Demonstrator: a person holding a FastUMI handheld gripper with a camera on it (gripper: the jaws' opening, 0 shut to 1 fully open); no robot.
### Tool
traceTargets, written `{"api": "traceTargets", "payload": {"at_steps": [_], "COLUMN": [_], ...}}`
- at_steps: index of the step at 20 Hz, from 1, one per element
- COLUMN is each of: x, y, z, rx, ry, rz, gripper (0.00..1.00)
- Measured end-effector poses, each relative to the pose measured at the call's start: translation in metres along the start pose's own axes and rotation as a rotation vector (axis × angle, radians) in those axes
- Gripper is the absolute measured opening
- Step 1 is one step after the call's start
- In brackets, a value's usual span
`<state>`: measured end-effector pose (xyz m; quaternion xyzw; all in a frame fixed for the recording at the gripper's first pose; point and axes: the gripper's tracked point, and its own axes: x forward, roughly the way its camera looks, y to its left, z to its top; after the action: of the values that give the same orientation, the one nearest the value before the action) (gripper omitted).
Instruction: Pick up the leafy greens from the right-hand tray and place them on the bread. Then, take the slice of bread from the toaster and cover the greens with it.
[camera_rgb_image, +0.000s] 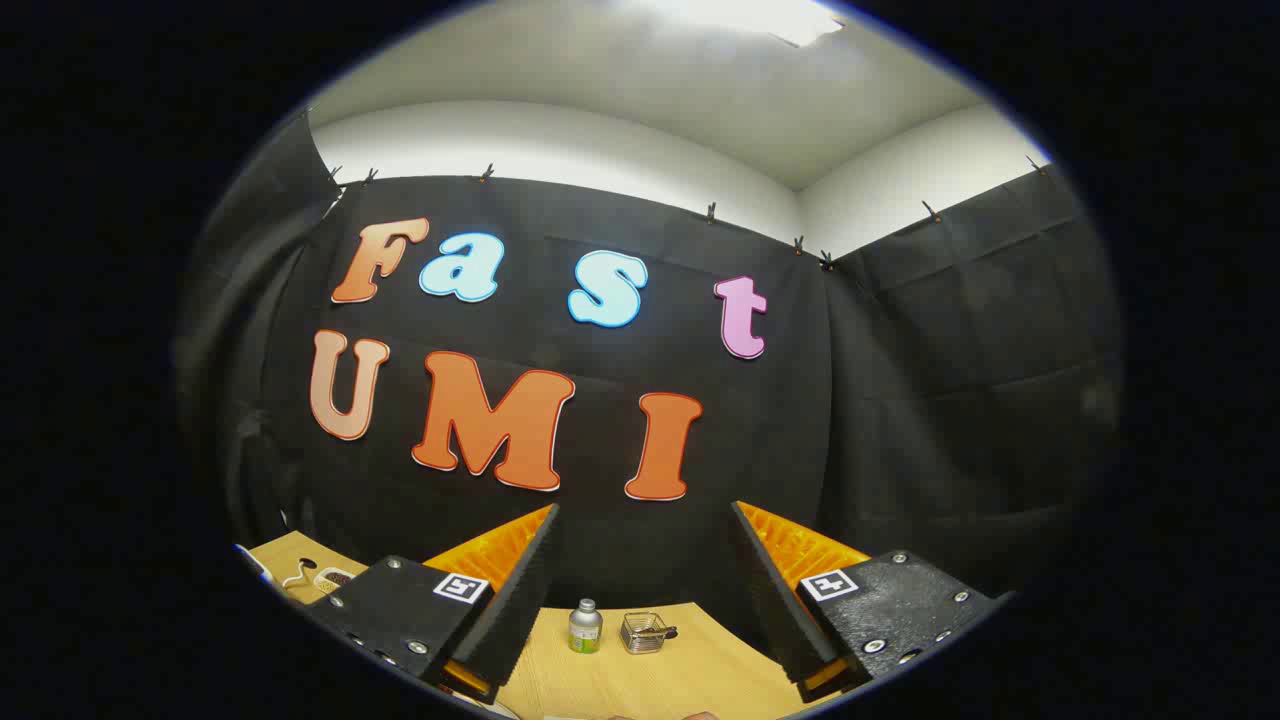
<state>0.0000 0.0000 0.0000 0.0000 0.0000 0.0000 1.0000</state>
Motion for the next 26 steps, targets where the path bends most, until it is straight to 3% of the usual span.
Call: {"api": "traceTargets", "payload": {"at_steps": [16,26], "x": [0.01,0.019], "y": [0.003,-0.018], "z": [0.006,-0.007], "rx": [0.024,0.043], "ry": [-0.029,-0.018], "rz": [0.042,0.024], "gripper": [0.97,0.97]}}
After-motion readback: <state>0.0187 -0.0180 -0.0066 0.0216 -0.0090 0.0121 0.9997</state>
